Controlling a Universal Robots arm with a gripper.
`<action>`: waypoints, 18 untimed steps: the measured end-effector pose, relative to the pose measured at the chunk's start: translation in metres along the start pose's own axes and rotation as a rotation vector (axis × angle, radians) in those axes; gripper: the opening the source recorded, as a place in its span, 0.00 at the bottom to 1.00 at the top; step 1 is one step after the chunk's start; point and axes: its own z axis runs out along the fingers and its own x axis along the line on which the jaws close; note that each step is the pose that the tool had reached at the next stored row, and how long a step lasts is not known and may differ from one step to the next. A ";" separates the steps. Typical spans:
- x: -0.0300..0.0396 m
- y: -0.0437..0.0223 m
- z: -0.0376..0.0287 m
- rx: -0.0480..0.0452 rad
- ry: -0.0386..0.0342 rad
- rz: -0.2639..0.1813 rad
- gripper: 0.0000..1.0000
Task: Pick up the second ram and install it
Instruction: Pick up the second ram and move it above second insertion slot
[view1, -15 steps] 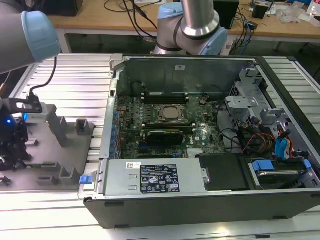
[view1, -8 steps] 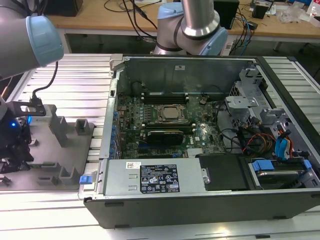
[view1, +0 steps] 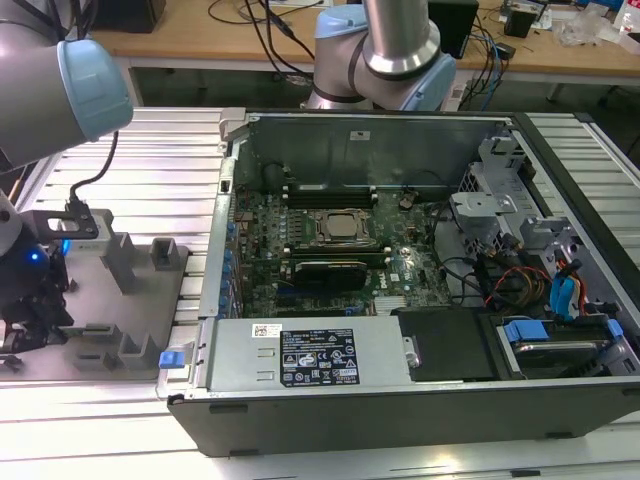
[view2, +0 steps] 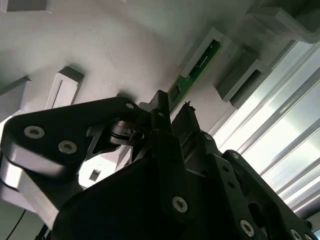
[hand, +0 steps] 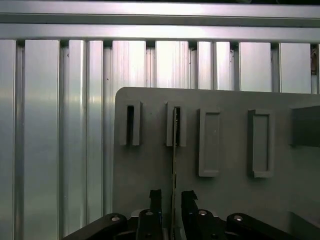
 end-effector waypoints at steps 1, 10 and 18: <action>0.0000 0.0000 0.0000 0.0000 -0.0001 0.000 0.30; 0.0000 -0.0001 0.0003 0.0001 -0.0017 0.000 0.13; 0.0000 -0.0001 0.0006 0.0000 -0.0032 0.000 0.13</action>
